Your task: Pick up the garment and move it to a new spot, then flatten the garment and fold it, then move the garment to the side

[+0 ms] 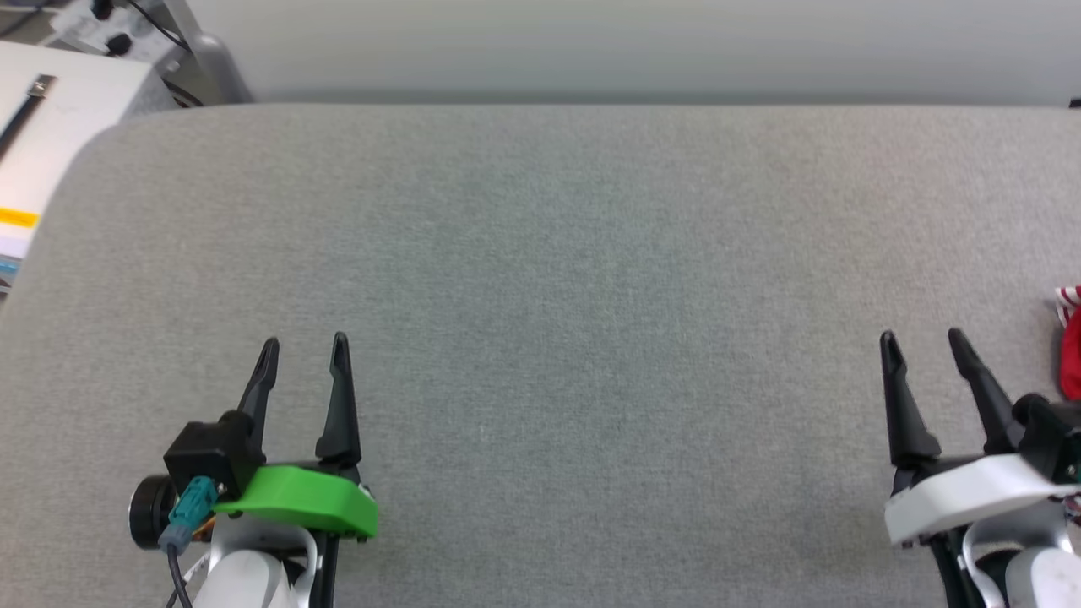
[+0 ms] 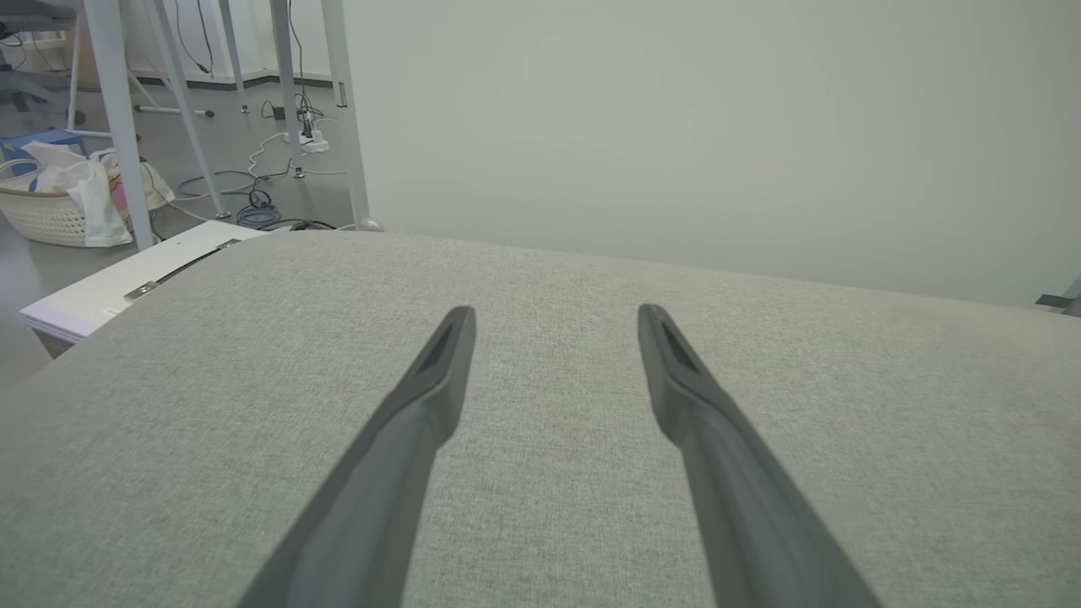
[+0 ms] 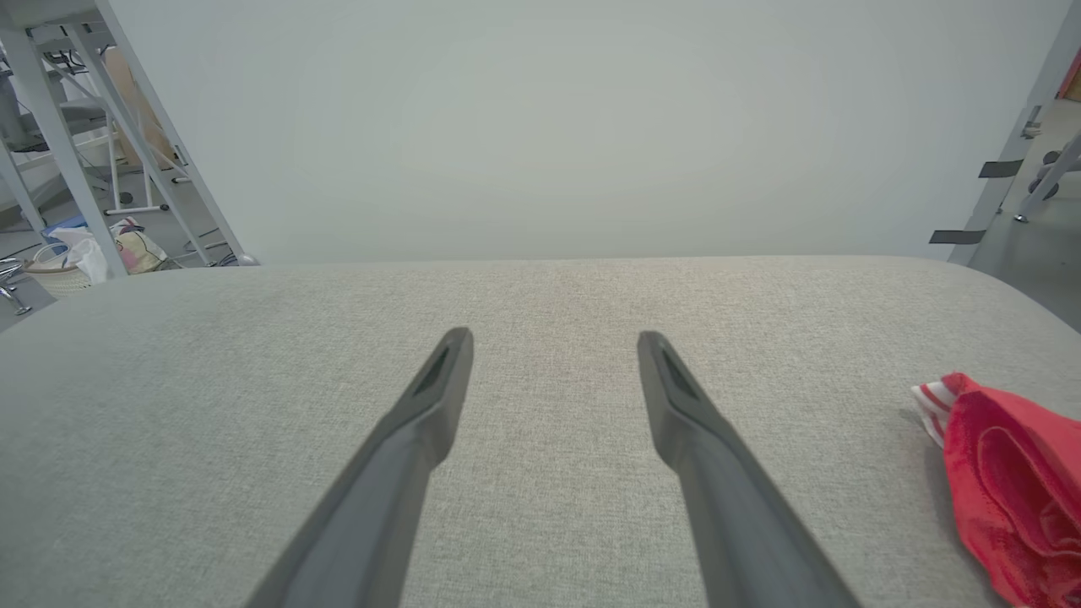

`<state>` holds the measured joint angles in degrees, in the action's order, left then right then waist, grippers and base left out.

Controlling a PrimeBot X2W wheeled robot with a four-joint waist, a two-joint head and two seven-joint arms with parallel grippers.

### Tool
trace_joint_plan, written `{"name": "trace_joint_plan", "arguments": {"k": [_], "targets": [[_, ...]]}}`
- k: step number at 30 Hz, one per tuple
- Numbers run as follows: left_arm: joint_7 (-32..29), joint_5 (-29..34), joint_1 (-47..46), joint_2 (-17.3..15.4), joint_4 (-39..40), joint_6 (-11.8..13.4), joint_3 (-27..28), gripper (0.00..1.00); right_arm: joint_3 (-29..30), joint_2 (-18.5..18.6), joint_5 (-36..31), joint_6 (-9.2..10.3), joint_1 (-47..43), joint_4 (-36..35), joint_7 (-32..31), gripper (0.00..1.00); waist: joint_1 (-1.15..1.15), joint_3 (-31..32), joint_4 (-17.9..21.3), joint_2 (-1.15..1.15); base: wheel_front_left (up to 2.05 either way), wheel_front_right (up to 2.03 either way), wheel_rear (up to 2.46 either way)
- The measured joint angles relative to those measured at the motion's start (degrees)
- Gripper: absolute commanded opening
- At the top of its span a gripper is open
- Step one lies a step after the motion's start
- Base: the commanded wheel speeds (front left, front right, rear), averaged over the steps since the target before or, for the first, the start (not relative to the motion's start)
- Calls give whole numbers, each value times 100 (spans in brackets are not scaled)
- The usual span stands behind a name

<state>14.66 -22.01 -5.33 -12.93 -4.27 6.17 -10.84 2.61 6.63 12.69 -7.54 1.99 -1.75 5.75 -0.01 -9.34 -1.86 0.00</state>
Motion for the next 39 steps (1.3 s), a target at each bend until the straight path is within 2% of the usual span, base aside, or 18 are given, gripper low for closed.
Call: {"name": "trace_joint_plan", "arguments": {"k": [9,19,39], "targets": [[0,145,386,83,-181,-147,155,100,-71,-198,-107,1,-749,-613,-318,100,0,546,-141,0,0,0,0],[1,204,666,144,-304,-263,200,100,108,-283,-200,1,-1216,-972,-516,100,0,921,-85,0,0,0,0],[1,309,650,142,-480,-349,108,100,97,-350,-307,1,-1307,-1236,-654,100,0,925,-40,0,0,0,0]]}}
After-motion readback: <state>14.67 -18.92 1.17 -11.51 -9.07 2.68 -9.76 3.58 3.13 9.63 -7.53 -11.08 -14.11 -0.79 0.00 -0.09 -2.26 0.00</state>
